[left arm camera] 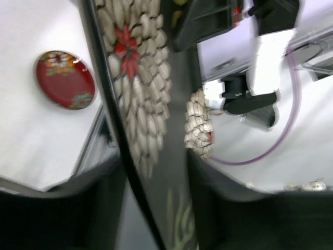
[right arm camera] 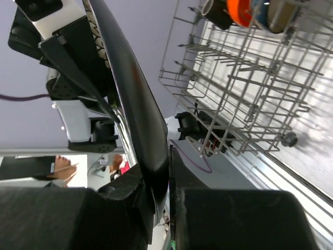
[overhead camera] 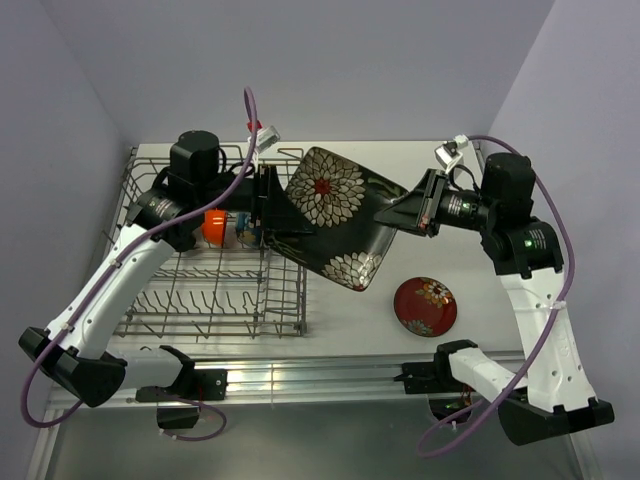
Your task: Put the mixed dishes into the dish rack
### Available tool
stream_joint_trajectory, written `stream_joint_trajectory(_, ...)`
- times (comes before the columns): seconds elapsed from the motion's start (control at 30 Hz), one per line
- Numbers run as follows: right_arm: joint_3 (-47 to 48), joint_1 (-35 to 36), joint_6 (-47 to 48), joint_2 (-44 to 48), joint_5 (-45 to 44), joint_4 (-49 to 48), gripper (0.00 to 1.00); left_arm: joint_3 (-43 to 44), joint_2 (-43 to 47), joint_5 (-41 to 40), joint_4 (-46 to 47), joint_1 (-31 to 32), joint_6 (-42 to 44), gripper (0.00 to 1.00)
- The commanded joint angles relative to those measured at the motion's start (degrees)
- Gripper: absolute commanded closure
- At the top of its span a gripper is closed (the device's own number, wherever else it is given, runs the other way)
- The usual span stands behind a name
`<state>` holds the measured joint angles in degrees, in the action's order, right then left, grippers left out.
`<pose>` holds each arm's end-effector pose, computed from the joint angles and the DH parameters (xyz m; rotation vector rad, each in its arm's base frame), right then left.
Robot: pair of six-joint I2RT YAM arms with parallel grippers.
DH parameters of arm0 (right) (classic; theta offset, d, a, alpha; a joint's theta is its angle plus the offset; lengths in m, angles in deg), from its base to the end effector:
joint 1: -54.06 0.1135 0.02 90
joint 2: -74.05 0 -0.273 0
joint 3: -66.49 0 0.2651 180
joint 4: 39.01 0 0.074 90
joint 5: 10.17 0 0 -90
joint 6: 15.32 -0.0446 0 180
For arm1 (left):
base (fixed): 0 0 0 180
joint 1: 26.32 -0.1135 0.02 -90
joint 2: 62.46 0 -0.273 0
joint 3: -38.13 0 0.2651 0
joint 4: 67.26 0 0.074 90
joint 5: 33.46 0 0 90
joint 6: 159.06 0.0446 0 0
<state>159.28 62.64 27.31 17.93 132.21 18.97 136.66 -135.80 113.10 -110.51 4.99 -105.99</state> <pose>0.1675 0.0610 0.4617 0.0300 2.0996 1.5025 0.2159 -0.1749 0.4573 0.6745 2.0139 -1.6865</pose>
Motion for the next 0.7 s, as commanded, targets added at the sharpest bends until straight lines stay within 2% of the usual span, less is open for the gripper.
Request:
stream_joint_trajectory(0.0,1.60,-0.23,-3.52,-1.01,7.73,-12.12,1.00,-0.63,2.15,3.91,9.94,-0.11,-7.43,0.55)
stream_joint_trajectory(0.03,1.77,-0.23,-3.60,-1.36,8.17,-12.73,1.00,-0.90,2.32,4.00,11.70,-0.11,-8.94,0.65)
stream_joint_trajectory(0.07,1.77,-0.14,-3.78,-1.88,8.87,-13.35,1.00,-0.99,2.33,4.09,14.41,-0.02,-10.34,0.88)
stream_joint_trajectory(0.1,1.77,-0.05,-3.86,-2.33,9.14,-14.05,1.00,-0.99,2.24,4.26,15.48,-0.11,-12.62,0.99)
stream_joint_trajectory(0.17,3.52,0.56,-2.38,-3.99,8.71,-12.92,1.00,0.15,2.32,2.00,14.63,-0.20,-13.43,1.00)
stream_joint_trajectory(0.2,4.23,0.91,-1.94,-4.43,8.62,-12.22,0.90,0.85,2.50,0.41,13.40,-0.20,-12.56,1.00)
stream_joint_trajectory(0.23,5.02,1.26,-1.67,-4.87,8.70,-12.21,0.72,2.43,2.76,-1.78,11.39,-0.89,-11.60,1.00)
stream_joint_trajectory(0.27,5.55,1.35,-1.49,-5.66,8.44,-11.86,0.50,3.05,3.72,-3.97,9.02,-1.60,-10.63,1.00)
stream_joint_trajectory(0.3,6.25,1.35,-1.14,-6.02,7.40,-10.29,0.23,3.32,4.25,-7.22,5.51,-2.56,-9.66,1.00)
stream_joint_trajectory(0.33,7.56,1.44,-0.27,-6.37,6.86,-9.67,0.16,3.58,5.04,-8.64,4.17,-5.09,-9.31,1.00)
stream_joint_trajectory(0.37,8.18,1.53,0.26,-6.81,6.16,-8.88,0.01,3.67,7.05,-10.39,2.85,-6.60,-8.35,1.00)
stream_joint_trajectory(0.53,14.16,1.09,5.96,-8.30,-3.76,0.52,0.00,9.10,11.20,-21.37,-8.65,-14.16,-1.14,1.00)
stream_joint_trajectory(0.6,14.95,0.83,7.99,-9.01,-8.67,4.74,0.00,13.40,11.73,-25.07,-14.44,-15.92,2.90,1.00)
stream_joint_trajectory(0.67,14.35,0.65,8.79,-9.53,-9.92,6.94,0.00,16.40,12.17,-28.15,-18.15,-16.28,6.23,1.00)
